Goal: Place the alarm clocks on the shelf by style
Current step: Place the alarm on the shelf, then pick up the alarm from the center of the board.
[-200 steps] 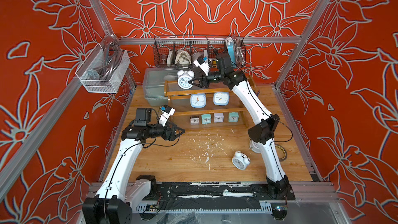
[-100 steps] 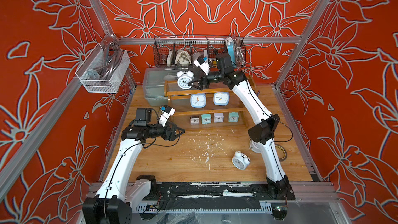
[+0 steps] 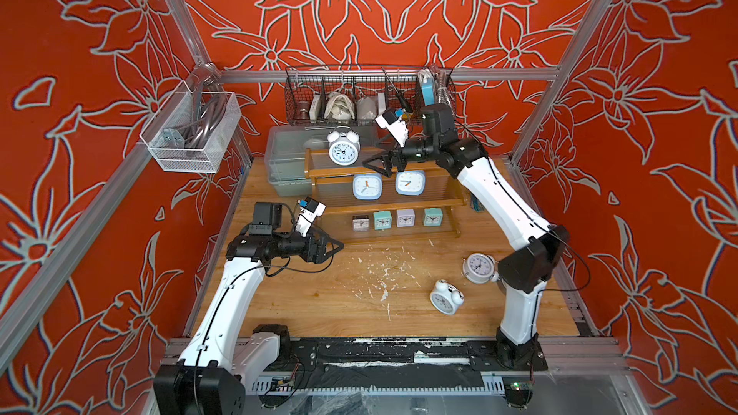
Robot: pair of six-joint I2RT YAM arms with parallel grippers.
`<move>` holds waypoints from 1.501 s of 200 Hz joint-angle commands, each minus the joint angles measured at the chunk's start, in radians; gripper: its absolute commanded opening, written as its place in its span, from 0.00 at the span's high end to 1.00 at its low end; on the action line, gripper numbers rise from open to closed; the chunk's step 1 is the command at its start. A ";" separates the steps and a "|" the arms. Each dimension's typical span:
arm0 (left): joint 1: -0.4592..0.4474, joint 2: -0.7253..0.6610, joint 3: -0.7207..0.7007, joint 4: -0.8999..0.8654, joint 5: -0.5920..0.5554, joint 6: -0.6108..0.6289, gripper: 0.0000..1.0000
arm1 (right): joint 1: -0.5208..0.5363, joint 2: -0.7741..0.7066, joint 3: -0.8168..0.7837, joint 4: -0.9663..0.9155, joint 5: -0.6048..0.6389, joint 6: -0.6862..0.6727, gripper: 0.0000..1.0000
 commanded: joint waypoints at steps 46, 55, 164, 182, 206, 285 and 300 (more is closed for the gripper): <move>-0.024 0.009 -0.010 0.011 0.048 0.016 0.20 | 0.002 -0.334 -0.518 0.188 0.217 0.181 0.00; -0.031 0.013 -0.010 0.011 0.049 0.018 0.20 | 0.002 -0.369 -0.569 0.181 0.235 0.197 0.00; -0.348 0.107 0.039 0.020 0.070 0.196 0.14 | 0.030 -0.804 -1.061 0.036 0.403 0.297 0.00; -0.403 0.140 0.033 0.082 0.089 0.227 0.12 | 0.031 -0.860 -1.096 0.006 0.419 0.311 0.00; -0.486 0.191 0.036 0.164 0.086 0.275 0.08 | 0.030 -0.919 -1.129 -0.042 0.447 0.317 0.00; -0.699 0.481 0.195 0.314 -0.027 0.313 0.05 | 0.030 -1.115 -1.171 -0.145 0.528 0.336 0.00; -0.734 0.531 0.227 0.318 -0.045 0.323 0.05 | 0.031 -1.151 -1.173 -0.161 0.549 0.341 0.00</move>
